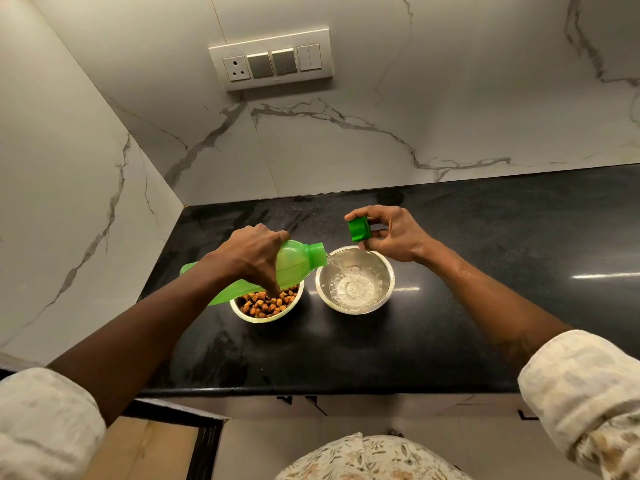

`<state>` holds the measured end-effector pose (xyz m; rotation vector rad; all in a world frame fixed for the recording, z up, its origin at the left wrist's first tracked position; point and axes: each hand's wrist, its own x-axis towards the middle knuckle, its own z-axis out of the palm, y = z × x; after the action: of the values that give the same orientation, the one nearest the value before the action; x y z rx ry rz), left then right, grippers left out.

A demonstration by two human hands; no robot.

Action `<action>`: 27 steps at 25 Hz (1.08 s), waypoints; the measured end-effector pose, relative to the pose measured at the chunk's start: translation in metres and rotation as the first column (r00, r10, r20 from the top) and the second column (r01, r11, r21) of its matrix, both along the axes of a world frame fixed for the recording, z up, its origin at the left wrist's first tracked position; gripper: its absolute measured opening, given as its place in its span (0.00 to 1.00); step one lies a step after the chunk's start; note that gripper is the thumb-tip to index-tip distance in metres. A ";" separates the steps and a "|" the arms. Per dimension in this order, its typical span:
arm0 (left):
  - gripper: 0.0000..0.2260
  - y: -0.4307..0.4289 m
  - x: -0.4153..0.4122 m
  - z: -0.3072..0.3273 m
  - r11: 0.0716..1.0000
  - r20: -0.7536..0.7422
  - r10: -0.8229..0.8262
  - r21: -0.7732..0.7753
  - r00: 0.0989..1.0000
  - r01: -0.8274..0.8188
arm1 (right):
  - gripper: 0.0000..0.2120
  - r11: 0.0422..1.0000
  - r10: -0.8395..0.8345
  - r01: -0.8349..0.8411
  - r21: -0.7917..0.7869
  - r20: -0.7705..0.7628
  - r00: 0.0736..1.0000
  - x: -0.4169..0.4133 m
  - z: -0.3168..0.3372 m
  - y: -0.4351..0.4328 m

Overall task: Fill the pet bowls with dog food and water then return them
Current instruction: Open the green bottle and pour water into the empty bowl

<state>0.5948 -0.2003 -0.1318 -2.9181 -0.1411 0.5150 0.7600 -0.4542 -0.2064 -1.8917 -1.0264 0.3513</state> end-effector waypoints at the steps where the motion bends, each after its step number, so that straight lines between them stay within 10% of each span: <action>1: 0.49 0.000 0.000 0.001 1.000 0.001 0.000 0.006 1.000 0.000 | 0.27 1.000 0.001 -0.001 0.001 -0.001 1.000 -0.001 0.000 0.000; 27: 0.50 0.012 0.002 0.026 0.997 0.029 -0.039 0.075 0.999 0.036 | 0.26 1.000 -0.011 0.010 0.008 0.032 0.999 -0.001 0.000 0.003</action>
<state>0.5973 -0.1880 -0.1059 -2.8512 -0.1068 0.4491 0.7592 -0.4510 -0.2066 -1.9004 -1.0373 0.3113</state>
